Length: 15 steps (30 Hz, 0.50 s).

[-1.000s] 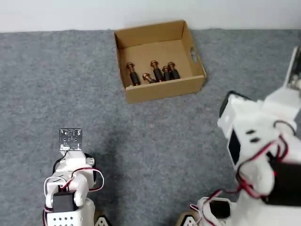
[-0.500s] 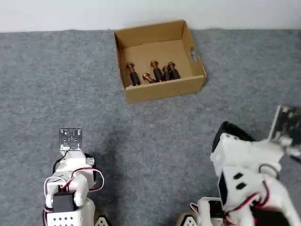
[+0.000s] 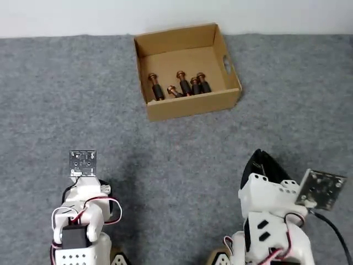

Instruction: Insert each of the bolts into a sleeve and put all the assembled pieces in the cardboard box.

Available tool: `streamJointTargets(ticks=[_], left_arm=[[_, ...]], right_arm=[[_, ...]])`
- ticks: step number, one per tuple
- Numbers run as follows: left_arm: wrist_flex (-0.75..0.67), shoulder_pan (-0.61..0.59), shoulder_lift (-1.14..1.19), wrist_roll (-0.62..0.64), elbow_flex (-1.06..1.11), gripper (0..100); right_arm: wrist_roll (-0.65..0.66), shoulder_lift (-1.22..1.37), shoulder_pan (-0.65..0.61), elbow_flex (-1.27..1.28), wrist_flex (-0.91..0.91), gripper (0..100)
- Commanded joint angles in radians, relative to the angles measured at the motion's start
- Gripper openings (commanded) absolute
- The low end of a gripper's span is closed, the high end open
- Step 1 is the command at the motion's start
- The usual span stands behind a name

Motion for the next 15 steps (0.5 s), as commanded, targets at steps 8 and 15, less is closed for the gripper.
streamJointTargets(ticks=[8,15], left_arm=[[0.005,-0.009,-0.009,-0.002,-0.002,1],[0.005,-0.009,-0.009,-0.002,-0.002,1]], right_arm=[[-0.005,-0.025,0.008,0.285,-0.021,0.9],[-0.005,-0.025,0.008,0.523,-0.022,0.9]])
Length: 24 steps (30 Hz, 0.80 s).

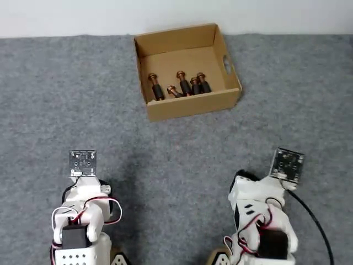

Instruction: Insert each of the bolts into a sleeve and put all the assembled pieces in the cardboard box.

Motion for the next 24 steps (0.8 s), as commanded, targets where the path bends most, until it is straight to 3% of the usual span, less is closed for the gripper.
streamJointTargets(ticks=[1,9,24], left_arm=[[0.005,-0.009,-0.009,-0.002,-0.002,1],[0.005,-0.009,-0.009,-0.002,-0.002,1],[0.005,-0.009,-0.009,-0.002,-0.002,1]], right_arm=[[-0.005,-0.002,0.012,0.078,-0.022,0.9],[-0.005,0.001,0.012,0.252,-0.012,0.9],[-0.005,0.001,0.007,0.252,0.008,0.9]])
